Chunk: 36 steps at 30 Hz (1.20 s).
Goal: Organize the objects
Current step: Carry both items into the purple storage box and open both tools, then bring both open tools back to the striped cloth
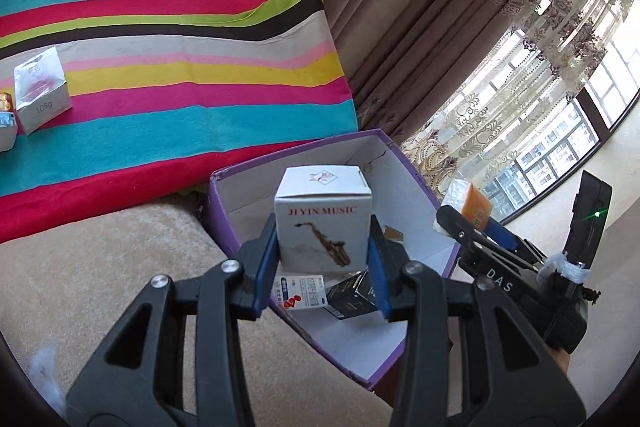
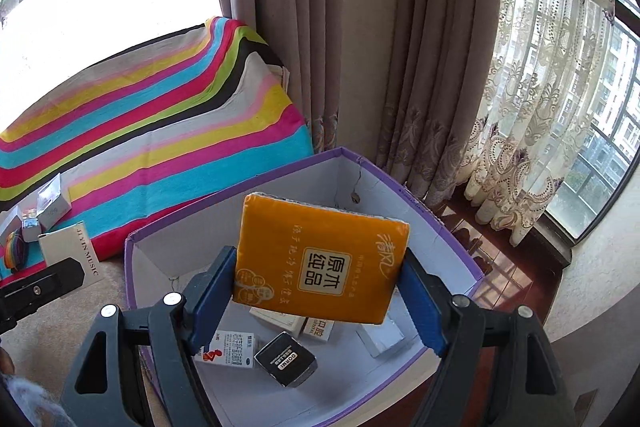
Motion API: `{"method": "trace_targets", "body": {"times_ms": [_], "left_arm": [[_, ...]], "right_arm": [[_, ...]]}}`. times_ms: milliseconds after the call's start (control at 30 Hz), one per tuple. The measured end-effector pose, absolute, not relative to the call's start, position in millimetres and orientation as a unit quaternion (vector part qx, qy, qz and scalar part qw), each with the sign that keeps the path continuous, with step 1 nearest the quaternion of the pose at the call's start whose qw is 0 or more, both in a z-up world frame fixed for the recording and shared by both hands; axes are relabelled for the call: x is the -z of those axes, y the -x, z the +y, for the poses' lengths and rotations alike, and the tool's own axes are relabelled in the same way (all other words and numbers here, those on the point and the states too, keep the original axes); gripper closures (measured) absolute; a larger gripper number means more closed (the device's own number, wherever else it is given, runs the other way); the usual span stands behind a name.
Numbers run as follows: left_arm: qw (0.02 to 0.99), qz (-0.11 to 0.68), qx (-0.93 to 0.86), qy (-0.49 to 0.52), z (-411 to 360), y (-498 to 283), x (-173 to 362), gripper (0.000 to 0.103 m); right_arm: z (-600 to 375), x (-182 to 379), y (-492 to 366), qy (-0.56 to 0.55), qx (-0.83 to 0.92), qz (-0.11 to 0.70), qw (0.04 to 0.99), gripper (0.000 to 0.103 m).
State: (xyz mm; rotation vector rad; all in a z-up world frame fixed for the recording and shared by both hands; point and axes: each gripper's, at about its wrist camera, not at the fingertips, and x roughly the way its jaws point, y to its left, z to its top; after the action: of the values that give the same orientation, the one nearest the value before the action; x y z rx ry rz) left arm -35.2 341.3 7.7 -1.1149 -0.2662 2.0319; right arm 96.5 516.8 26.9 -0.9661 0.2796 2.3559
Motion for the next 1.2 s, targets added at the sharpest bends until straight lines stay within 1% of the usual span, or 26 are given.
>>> {"method": "trace_targets", "body": {"times_ms": [33,67,133,167,300,600,767,900,967,1200], "left_arm": [[0.394,-0.101,-0.802,0.438,346,36,-8,0.055],[0.389,-0.100,-0.802,0.442,348,38,-7,0.044],[0.382,-0.109,-0.801,0.449,347,41,-4,0.034],[0.381,-0.111,-0.799,0.451,346,41,-3,0.033],[0.376,-0.124,-0.797,0.457,336,42,-2,0.033],[0.343,-0.095,-0.825,0.440,299,36,-13,0.033],[0.306,-0.077,-0.846,0.429,252,34,-22,0.033],[0.270,-0.055,-0.863,0.424,211,37,-25,0.028],[0.249,-0.055,-0.866,0.429,190,38,-24,0.024],[0.158,-0.077,-0.877,0.446,110,40,-17,0.022]], "right_arm": [[520,-27,-97,0.360,-0.880,0.103,0.293,0.023],[523,-27,-98,0.358,-0.879,0.101,0.298,0.022],[525,-28,-101,0.354,-0.881,0.097,0.298,0.019],[525,-29,-102,0.351,-0.882,0.095,0.299,0.017],[523,-27,-99,0.353,-0.884,0.096,0.292,0.016],[495,-34,-87,0.354,-0.896,0.088,0.253,0.016],[474,-39,-74,0.351,-0.902,0.096,0.233,0.016],[450,-45,-53,0.358,-0.907,0.085,0.207,0.016],[435,-50,-46,0.356,-0.912,0.072,0.192,0.016],[386,-49,-19,0.376,-0.915,0.048,0.139,0.016]]}}
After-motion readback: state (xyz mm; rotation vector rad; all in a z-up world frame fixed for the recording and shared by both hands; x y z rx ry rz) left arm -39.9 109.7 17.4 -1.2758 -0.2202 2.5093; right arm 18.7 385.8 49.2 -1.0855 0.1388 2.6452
